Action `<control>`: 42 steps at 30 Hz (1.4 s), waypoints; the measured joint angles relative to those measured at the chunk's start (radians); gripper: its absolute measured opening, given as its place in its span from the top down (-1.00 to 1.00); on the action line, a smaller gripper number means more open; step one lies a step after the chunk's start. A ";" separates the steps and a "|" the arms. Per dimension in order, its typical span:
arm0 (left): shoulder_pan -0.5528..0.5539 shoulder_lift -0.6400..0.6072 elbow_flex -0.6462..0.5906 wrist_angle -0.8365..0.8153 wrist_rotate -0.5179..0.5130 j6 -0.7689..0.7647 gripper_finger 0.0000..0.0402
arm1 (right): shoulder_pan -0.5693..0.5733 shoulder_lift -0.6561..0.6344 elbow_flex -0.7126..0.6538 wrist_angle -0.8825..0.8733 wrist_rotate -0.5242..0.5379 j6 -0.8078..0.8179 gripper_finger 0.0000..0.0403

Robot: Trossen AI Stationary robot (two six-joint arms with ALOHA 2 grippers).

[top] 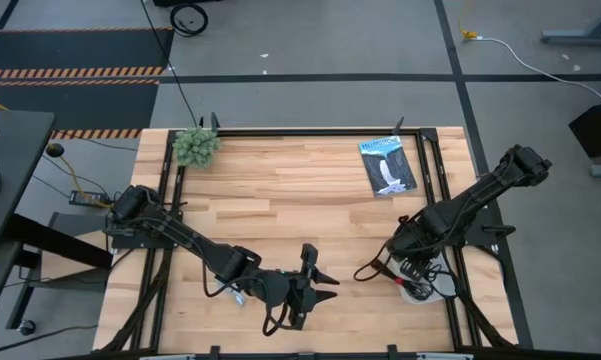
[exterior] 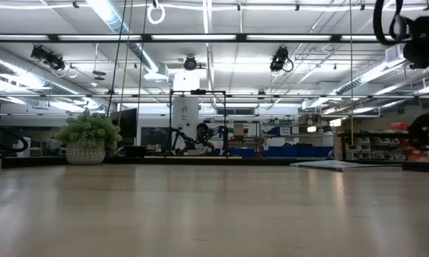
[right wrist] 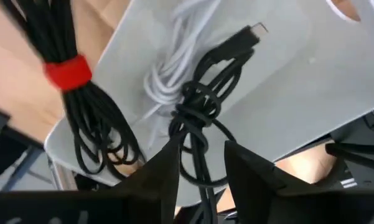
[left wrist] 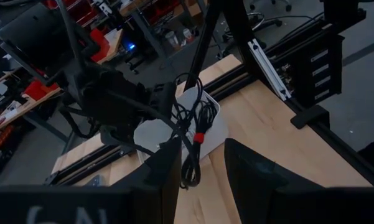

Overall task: Pick and place USB-C Cables
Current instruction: Put the black charger cable into the white container

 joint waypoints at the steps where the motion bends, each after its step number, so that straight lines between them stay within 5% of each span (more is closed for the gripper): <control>1: 0.000 0.000 0.000 -0.002 0.000 0.000 0.35 | 0.000 0.000 0.010 0.005 0.005 -0.013 0.34; 12: 0.000 0.001 0.000 -0.044 -0.004 0.000 0.35 | 0.071 0.028 0.056 0.214 0.311 -0.055 0.34; 18: -0.004 -0.010 0.001 -0.095 -0.037 -0.007 0.35 | 0.107 0.175 0.074 0.359 0.322 -0.121 0.34; 29: -0.070 -0.087 0.002 -0.239 -0.082 -0.111 0.35 | 0.152 0.453 0.261 0.211 0.353 -0.343 0.34; 42: -0.088 -0.087 0.001 -0.244 -0.087 -0.108 0.35 | 0.153 0.540 0.332 0.100 0.353 -0.350 0.15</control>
